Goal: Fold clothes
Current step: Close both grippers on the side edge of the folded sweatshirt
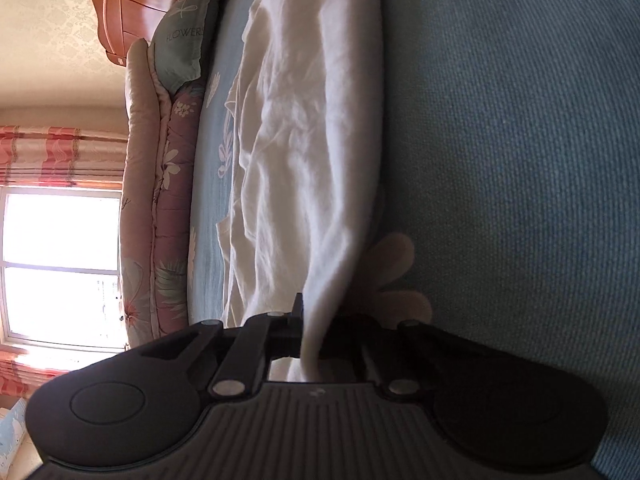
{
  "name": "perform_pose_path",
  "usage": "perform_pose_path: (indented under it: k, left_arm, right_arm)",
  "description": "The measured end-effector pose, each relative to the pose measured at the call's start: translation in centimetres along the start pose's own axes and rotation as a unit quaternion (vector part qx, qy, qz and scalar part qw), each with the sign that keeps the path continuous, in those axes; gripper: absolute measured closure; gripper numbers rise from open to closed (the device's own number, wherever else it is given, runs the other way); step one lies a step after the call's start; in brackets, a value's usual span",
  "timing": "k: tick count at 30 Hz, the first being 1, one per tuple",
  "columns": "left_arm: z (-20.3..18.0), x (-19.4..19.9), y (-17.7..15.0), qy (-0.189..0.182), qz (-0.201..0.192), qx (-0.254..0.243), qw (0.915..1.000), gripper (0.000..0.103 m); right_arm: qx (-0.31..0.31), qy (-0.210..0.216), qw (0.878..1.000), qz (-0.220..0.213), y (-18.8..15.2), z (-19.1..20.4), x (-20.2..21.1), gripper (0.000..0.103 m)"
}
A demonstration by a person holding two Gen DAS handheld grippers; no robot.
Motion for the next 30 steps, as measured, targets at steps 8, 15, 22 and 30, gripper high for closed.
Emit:
perform_pose_path:
  k: [8,15,22,30]
  left_arm:
    - [0.3,0.3,0.0,-0.005,0.003,0.014,0.9999,0.103]
    - [0.1,0.3,-0.1,-0.002,0.0,0.02,0.9998,0.103]
    - [0.6,0.3,-0.3,-0.007,-0.005,0.023,0.9997,0.103]
    - [2.1,1.1,-0.5,-0.02,-0.009,0.02,0.9996,0.102]
  right_arm:
    - [0.004,0.008,1.0,-0.004,-0.1,1.5,0.8,0.056]
    - [0.031,0.01,0.999,-0.007,-0.2,3.8,0.8,0.093]
    - [0.044,0.023,0.999,0.003,0.1,3.4,0.7,0.094]
    - [0.048,0.089,0.995,0.017,0.6,0.4,0.8,0.096]
Point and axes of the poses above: each gripper's, at about its wrist camera, not at the fingertips, and x roughly against the way its jaws point, z to its left, y to its top, the point moved 1 cm from there along -x, roughly the way its jaws point, and after that the axes turned 5 degrees about -z, right-handed, at the moved point
